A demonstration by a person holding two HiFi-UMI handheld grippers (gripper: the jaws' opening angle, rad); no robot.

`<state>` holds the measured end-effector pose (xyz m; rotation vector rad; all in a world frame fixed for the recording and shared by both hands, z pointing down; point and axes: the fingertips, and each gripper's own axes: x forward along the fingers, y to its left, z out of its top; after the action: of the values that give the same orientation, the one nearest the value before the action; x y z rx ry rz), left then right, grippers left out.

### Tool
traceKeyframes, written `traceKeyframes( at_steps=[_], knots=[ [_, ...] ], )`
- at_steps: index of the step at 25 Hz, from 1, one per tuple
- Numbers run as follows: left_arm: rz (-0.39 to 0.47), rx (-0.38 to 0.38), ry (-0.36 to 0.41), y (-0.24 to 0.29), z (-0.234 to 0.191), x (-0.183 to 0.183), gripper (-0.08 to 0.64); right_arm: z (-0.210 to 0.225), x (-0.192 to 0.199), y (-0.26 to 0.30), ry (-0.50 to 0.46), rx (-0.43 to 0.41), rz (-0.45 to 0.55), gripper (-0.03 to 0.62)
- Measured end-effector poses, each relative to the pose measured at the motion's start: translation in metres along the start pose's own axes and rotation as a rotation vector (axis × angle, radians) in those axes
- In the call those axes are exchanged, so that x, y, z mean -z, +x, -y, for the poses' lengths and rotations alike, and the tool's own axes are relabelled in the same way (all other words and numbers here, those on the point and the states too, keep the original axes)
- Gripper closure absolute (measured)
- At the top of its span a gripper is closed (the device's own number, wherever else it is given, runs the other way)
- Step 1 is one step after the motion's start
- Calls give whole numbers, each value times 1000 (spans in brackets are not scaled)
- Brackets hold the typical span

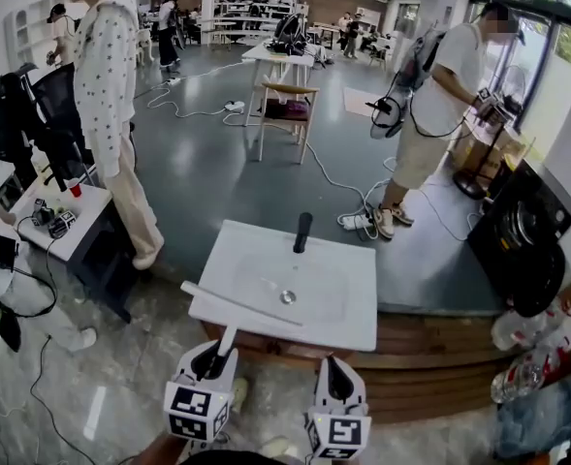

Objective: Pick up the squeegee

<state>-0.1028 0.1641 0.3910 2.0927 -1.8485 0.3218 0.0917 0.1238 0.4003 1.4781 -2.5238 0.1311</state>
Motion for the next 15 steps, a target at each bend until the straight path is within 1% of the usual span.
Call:
traceKeyframes(
  at_steps=[1,3,5,9,15],
  knots=[
    [2,0,0,-3,2,1,465,-1,0,-4,-1,0,-1,594],
    [6,2,3,-9,5,2,465,-3,-3,-8,3,-2,28,595],
    [8,5,6,-13,6,3,465,-5,-1,-12,-2,-2,22,594],
    [10,7,8,-21,6,4,465,-12,-11,-17,-6,-10,65,594],
    [18,15,18,-25,10,1,465,-14,-11,-21,-12,-9,65,594]
  ],
)
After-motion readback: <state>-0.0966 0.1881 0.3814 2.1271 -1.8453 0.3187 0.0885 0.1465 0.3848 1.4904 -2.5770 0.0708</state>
